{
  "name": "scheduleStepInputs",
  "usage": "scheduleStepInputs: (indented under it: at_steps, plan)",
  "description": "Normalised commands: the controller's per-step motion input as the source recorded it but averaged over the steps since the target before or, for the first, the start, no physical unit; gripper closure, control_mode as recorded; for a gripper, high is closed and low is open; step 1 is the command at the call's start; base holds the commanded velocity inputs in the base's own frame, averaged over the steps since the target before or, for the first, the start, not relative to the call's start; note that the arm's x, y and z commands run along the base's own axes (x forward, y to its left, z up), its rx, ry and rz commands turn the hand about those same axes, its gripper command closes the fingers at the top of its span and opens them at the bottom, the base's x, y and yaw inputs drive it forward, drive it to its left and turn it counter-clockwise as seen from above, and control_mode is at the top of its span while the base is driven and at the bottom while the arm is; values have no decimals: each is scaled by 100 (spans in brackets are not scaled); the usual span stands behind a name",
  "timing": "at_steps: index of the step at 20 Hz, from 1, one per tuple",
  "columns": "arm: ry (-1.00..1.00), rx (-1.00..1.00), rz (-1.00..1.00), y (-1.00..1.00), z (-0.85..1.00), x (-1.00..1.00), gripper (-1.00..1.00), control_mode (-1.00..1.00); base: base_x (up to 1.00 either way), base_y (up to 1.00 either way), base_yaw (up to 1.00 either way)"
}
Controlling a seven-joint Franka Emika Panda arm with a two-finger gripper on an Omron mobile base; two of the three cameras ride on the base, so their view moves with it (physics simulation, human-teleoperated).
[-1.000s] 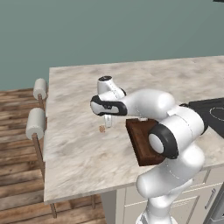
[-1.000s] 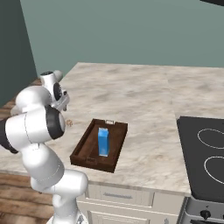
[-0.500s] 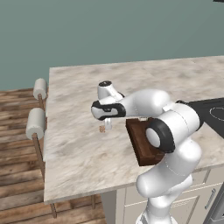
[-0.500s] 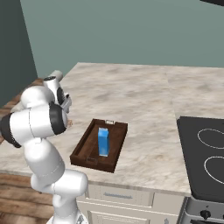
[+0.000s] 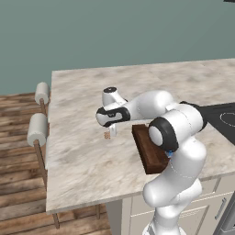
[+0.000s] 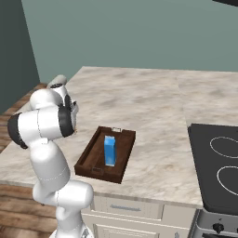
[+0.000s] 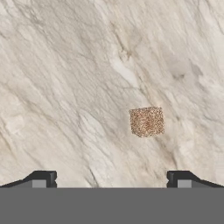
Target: Take out the milk from the fridge and place it on the tray on the counter. Then take the sugar cube near the tray and place it in the tray.
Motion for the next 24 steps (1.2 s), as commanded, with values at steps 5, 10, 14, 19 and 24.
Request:
scheduleStepInputs:
  at_steps: [5, 10, 14, 19, 24]
  plan:
    - [0, 0, 0, 1, -1, 22, -100, -100, 0, 0, 0]
    - [0, 0, 0, 0, 0, 27, -100, -100, 0, 0, 0]
    - [0, 0, 0, 0, 0, 25, -100, -100, 0, 0, 0]
    - [0, 0, 0, 6, 0, 37, -100, -100, 0, 0, 0]
    - [1, 0, 0, 28, 0, 42, -100, -100, 0, 0, 0]
